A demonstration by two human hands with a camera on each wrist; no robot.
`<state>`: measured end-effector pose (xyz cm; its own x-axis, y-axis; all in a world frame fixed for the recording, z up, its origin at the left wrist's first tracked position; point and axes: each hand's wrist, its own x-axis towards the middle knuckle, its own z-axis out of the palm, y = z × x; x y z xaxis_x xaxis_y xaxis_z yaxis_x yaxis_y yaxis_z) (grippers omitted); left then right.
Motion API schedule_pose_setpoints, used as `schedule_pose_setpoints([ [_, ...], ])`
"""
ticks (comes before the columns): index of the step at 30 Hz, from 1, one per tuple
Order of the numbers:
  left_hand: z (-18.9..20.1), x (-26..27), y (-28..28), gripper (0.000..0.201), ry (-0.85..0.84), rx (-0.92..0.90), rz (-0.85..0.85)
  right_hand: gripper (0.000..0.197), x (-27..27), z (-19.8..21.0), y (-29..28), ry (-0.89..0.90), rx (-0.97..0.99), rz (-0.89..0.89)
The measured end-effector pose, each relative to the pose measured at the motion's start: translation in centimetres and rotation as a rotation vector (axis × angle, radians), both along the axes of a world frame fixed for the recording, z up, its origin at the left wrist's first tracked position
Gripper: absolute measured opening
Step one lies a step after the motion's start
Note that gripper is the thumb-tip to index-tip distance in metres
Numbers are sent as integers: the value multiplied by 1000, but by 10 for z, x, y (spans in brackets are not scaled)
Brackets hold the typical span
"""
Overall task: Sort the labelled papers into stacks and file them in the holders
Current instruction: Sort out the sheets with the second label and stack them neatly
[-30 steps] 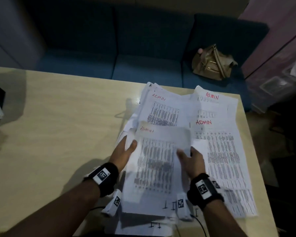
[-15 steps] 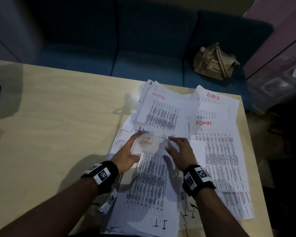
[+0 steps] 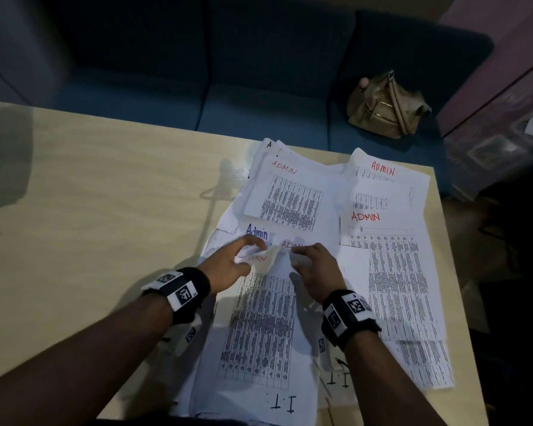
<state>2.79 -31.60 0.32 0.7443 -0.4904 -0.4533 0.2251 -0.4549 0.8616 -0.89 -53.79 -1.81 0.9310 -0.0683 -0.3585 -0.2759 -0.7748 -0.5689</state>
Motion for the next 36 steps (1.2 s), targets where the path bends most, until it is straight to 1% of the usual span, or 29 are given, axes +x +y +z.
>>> schedule_pose_setpoints([
  [2, 1, 2, 3, 69, -1, 32, -30, 33, 0, 2, -2, 24, 23, -50],
  [3, 1, 1, 4, 70, -22, 46, -77, 30, 0, 3, -2, 35, 31, -81],
  [5, -1, -1, 6, 63, -48, 57, -151, 26, 2, 5, -3, 59, 4, -154],
  [6, -1, -2, 8, 59, -56, 56, -145, 26, 3, 6, -4, 60, -18, -173],
  [8, -5, -2, 11, 55, -33, 50, -80, 26, 3, 6, -5, 50, -43, -139],
  [9, -7, -3, 13, 55, -13, 47, -40, 24, 3, 5, -4, 43, -23, -104],
  [11, -13, -8, 18, 53, 33, -6, 48, 18, 1, 4, -1, 32, 89, -64],
  [13, -15, -18, 20, 48, 41, -99, 147, 15, 1, 6, 1, 24, 177, -71],
  [14, -17, -23, 20, 50, 38, -131, 198, 18, 0, 6, 0, 1, 146, -81],
  [15, -20, -28, 22, 57, 40, -160, 248, 21, -1, 5, -3, -54, 51, -113],
  [16, -26, -33, 25, 68, 54, -188, 289, 26, -5, 3, -9, -104, -85, -191],
  [17, -32, -37, 28, 77, 75, -205, 299, 31, -11, 0, -18, -131, -204, -320],
  [18, -31, -42, 28, 80, 90, -188, 266, 37, -19, -1, -25, -93, -265, -485],
  [19, -31, -47, 29, 77, 94, -128, 216, 48, -27, -2, -32, -9, -272, -637],
  [20, -30, -52, 28, 72, 89, -32, 172, 62, -36, -4, -38, 87, -247, -741],
  [21, -29, -56, 28, 63, 82, 49, 162, 73, -43, -6, -44, 151, -208, -795],
  [22, -28, -58, 30, 56, 69, 89, 191, 78, -49, -8, -48, 180, -162, -823],
  [24, -29, -58, 39, 45, 16, 109, 269, 76, -53, -16, -58, 163, -81, -829],
  [26, -34, -52, 52, 32, -1, 105, 353, 66, -55, -16, -63, 175, -97, -765],
  [27, -35, -49, 58, 24, 31, 85, 401, 57, -55, -14, -66, 178, -105, -717],
  [28, -36, -48, 62, 23, 78, 56, 445, 45, -54, -11, -66, 174, -77, -673],
  [30, -35, -45, 67, 31, 176, 5, 502, 20, -54, 0, -62, 112, 69, -581],
  [31, -32, -44, 68, 34, 212, -14, 517, 15, -52, 4, -56, 70, 111, -541],
  [34, -36, -42, 72, 35, 264, -5, 526, 24, -43, 2, -28, 7, 81, -524],
  [36, -33, -42, 70, 41, 265, 25, 457, 27, -37, -5, -10, -18, 37, -523],
])
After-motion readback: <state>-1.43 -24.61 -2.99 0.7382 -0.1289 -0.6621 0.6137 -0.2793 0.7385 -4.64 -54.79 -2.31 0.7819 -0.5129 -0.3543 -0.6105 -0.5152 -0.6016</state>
